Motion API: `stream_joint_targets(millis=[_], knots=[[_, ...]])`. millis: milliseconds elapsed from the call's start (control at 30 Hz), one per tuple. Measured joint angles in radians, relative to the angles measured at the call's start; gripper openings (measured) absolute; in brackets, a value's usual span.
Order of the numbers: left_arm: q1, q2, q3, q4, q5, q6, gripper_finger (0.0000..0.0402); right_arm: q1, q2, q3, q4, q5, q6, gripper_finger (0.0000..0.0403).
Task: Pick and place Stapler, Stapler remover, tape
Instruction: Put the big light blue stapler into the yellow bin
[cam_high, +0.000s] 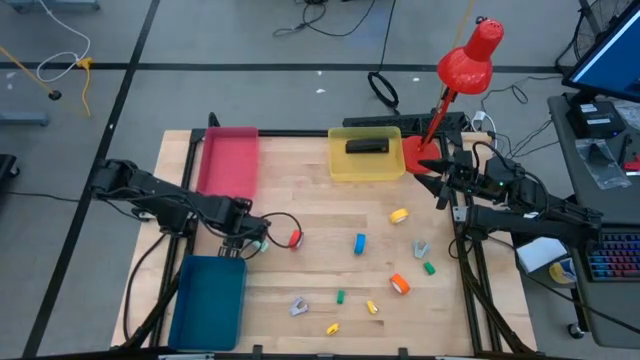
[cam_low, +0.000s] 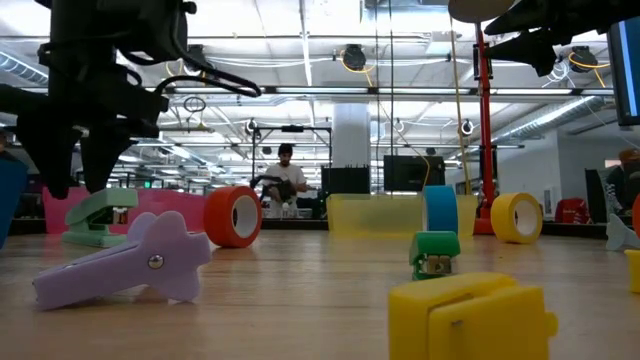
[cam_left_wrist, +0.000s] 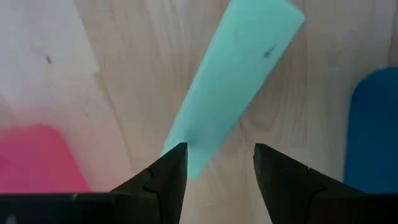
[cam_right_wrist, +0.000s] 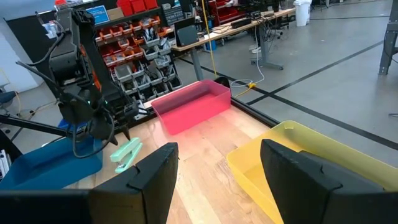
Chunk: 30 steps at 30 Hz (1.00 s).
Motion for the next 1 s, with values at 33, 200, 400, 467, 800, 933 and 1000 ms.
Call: stream_joint_targets(millis=[33, 200, 400, 467, 800, 933, 1000], knots=[[0.002, -0.001, 0.0, 0.001, -0.007, -0.003, 0.0186, 0.0, 0.0, 0.0, 0.0, 0.0, 0.0, 0.0224], [0.013, -0.001, 0.0, 0.011, -0.024, -0.002, 0.0186, 0.0, 0.0, 0.0, 0.0, 0.0, 0.0, 0.0224], [0.027, -0.001, 0.0, 0.022, -0.025, 0.027, 0.0186, 0.0, 0.0, 0.0, 0.0, 0.0, 0.001, 0.0224], [0.038, -0.001, 0.0, 0.022, -0.024, 0.026, 0.0186, 0.0, 0.0, 0.0, 0.0, 0.0, 0.003, 0.0224], [0.105, -0.001, 0.001, 0.044, 0.051, 0.048, 0.0186, 0.0, 0.0, 0.002, 0.027, 0.0, 0.003, 0.0224], [0.118, -0.001, 0.001, 0.044, 0.051, 0.055, 0.0186, 0.0, 0.0, 0.002, 0.027, 0.0, 0.003, 0.0224], [0.119, -0.001, 0.001, 0.044, 0.051, 0.065, 0.0186, 0.0, 0.0, 0.002, 0.027, 0.0, 0.003, 0.0224]])
